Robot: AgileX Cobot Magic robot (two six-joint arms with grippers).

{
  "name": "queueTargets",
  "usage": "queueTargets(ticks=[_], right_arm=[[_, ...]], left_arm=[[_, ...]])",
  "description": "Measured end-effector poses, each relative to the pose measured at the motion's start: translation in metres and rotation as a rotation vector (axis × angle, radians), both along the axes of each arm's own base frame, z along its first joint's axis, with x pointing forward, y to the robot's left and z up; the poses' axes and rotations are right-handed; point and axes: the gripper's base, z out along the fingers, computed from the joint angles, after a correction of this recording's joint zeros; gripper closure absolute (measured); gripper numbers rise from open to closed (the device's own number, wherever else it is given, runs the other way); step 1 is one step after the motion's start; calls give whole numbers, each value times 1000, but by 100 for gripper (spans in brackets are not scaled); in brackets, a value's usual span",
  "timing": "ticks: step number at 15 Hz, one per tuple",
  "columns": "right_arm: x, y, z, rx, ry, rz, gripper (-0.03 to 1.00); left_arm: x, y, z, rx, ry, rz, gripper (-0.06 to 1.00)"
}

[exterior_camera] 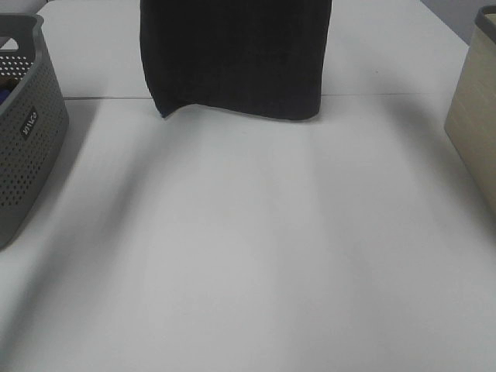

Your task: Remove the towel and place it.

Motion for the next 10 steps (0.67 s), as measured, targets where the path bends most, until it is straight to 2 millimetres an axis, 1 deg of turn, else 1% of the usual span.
queueTargets(ticks=[2, 4, 6, 8, 10], right_arm=[[-3, 0, 10, 20, -24, 12, 96], [-3, 0, 10, 33, -17, 20, 96], [-2, -1, 8, 36, 6, 15, 96], [0, -1, 5, 33, 20, 10, 96], [5, 1, -4, 30, 37, 10, 96]], left_arm=[[-5, 1, 10, 27, -35, 15, 94], [-5, 1, 11, 47, -26, 27, 94], [-2, 2, 8, 73, 15, 45, 94], [-2, 2, 8, 74, 15, 47, 94], [1, 7, 5, 87, 17, 62, 94]])
